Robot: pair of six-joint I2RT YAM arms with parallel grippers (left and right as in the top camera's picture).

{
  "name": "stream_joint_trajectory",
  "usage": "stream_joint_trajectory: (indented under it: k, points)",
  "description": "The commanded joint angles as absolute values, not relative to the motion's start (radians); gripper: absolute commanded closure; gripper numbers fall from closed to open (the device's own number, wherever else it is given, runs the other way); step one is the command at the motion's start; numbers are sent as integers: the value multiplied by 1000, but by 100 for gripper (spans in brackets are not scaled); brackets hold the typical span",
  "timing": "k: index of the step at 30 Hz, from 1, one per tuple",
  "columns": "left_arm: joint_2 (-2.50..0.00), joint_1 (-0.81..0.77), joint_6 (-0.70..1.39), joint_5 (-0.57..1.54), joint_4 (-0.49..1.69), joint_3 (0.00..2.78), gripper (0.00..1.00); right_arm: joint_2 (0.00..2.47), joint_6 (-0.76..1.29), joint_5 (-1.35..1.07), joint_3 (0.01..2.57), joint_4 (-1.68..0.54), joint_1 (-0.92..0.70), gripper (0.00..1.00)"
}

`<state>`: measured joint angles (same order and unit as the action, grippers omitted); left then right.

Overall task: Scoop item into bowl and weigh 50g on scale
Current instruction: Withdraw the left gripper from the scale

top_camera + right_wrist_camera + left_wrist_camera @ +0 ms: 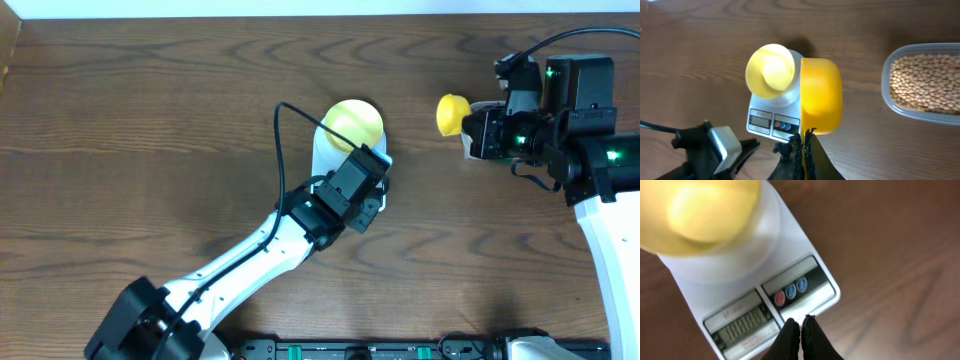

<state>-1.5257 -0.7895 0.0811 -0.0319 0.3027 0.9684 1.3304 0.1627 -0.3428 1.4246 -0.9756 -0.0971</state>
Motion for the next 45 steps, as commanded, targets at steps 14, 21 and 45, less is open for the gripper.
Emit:
stream_joint_trajectory:
  k: [14, 21, 45]
  points:
    - [-1700, -789, 85, -92, 173, 969, 92, 1324, 133, -312, 1446, -983, -91, 99]
    - [-1645, -763, 4, -90, 173, 969, 92, 1324, 133, -313, 1446, -986, -91, 99]
    - [-1230, -514, -228, 116, 594, 947, 83, 1324, 133, -313, 1446, -961, -91, 99]
